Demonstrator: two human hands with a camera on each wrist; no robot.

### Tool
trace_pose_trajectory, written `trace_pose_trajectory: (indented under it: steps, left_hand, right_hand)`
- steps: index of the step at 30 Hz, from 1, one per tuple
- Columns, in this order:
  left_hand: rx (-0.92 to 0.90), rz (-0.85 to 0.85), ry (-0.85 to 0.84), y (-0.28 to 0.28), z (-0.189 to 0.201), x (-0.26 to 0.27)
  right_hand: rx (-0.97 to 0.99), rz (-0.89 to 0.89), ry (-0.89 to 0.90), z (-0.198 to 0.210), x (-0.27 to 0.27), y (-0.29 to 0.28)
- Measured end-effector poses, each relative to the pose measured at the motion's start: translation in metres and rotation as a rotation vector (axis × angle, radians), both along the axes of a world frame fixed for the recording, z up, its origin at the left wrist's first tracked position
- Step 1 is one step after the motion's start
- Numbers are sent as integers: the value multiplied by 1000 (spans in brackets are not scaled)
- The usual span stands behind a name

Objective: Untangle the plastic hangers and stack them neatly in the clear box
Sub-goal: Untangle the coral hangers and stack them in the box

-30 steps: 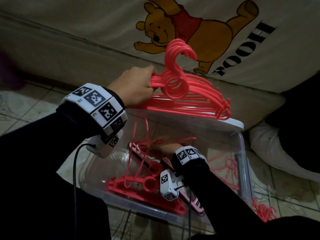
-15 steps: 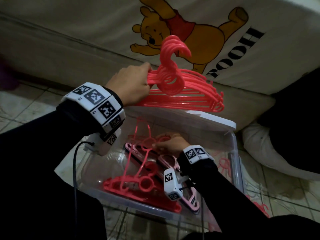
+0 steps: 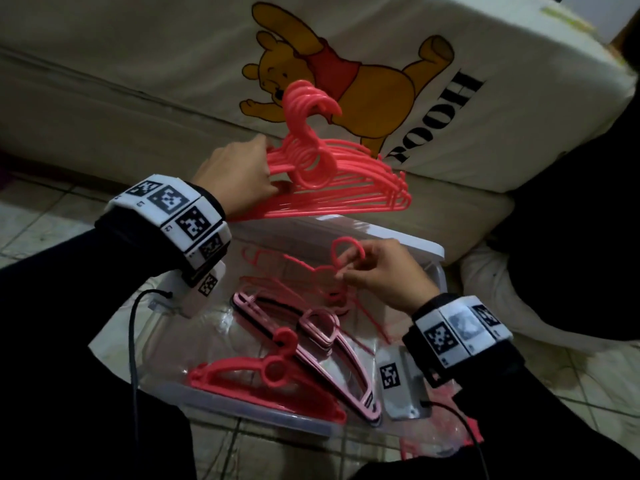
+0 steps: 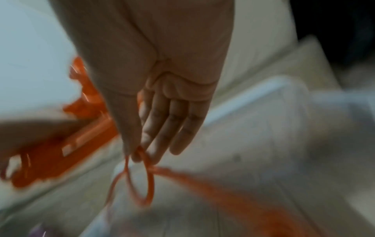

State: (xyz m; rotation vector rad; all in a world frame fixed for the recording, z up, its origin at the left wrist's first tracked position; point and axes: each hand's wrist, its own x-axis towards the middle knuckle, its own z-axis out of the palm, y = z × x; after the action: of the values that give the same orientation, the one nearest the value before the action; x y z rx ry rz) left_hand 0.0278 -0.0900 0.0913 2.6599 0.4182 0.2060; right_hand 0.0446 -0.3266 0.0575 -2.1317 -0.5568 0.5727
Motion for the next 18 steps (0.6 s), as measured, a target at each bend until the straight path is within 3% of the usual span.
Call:
trace_pose_trajectory:
  steps: [7,14,18]
  left_hand:
    - [76,-144,124,-16,-4,-7]
    - [76,-188,207,-27,-12,-5]
    - [89,-179,184,-26,-17,-4]
  right_hand:
    - [34,86,-428,47,9,-8]
    - [34,-34,-457,52,24,-18]
    - [-76,21,-509,46,26,-18]
